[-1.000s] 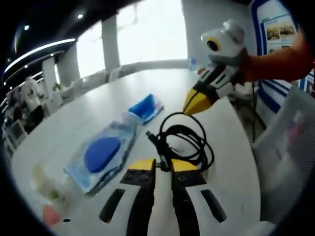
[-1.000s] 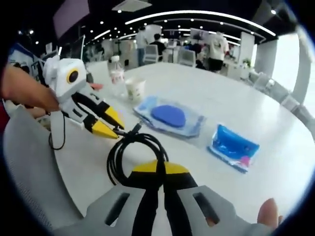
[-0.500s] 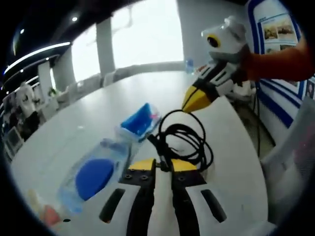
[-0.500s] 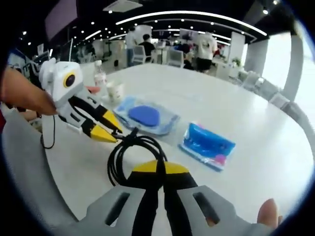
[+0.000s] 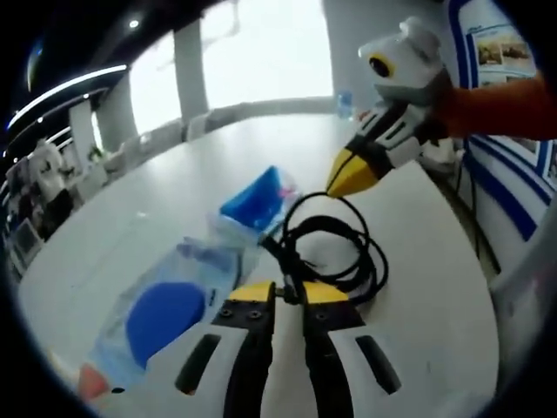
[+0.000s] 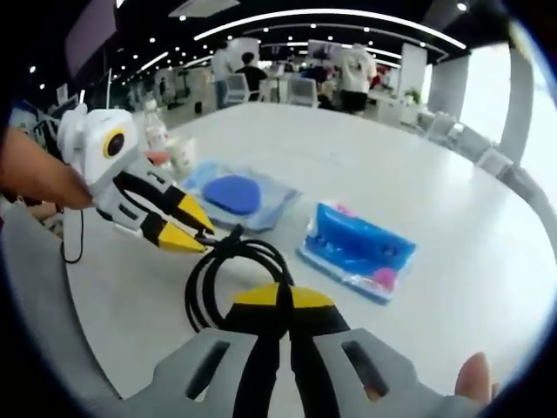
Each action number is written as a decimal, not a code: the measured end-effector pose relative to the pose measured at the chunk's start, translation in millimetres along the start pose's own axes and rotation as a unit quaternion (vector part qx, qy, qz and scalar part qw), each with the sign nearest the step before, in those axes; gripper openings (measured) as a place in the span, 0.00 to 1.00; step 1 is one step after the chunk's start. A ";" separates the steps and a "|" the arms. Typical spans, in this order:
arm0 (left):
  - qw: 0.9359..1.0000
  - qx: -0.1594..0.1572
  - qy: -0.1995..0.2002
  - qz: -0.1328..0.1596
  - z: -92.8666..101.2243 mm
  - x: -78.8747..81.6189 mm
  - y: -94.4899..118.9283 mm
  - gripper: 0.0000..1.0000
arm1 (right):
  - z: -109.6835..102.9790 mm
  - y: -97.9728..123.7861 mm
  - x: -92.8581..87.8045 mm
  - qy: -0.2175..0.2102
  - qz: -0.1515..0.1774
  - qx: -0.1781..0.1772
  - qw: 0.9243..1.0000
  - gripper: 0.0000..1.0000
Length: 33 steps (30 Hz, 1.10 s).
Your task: Arrange the tabletop items into an orderly group along one side of the table until the central work area is clear of visible clutter.
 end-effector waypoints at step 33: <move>0.999 0.027 -0.001 -0.045 -10.6 -20.5 -15.6 0.09 | -0.5 -40.8 -26.2 -0.034 -0.051 0.011 0.998 0.03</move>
Point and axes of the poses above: the point that each gripper's makers call its tool centre point, and the gripper's own axes: y roughly backward along the fingers, z roughly to its right, x roughly out of its top, the point moved 9 cm from there along y, roughly backward along the fingers, and after that the axes turned 8 degrees about y, right-handed, at the moved point
